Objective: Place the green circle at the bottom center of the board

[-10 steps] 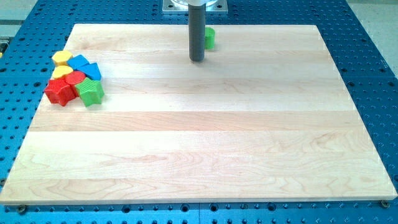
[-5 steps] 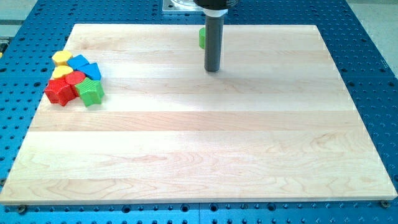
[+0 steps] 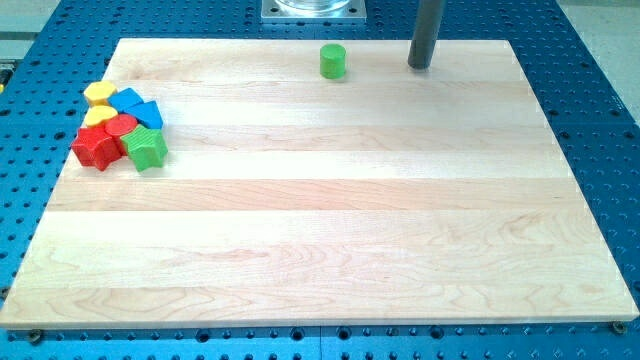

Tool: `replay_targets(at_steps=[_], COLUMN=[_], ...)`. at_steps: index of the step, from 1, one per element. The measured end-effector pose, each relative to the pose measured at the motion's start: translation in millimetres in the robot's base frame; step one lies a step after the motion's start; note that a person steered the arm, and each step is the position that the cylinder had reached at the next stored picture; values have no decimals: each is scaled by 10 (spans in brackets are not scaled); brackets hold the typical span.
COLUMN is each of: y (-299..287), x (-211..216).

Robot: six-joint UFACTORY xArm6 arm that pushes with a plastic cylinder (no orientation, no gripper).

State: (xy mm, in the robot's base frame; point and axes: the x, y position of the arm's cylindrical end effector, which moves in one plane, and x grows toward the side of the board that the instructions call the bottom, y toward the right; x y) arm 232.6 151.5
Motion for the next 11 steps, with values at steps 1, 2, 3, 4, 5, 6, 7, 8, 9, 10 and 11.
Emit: replay_targets(at_steps=[1,2,3,4,5,6,7,8,9,10,11], y=[-387,-571,-652,-911,-1420,-1613,-1102,-1175,-1535,-1803,-1862], x=[218,233,77,-40,694,1317,928,83,76,770,1244])
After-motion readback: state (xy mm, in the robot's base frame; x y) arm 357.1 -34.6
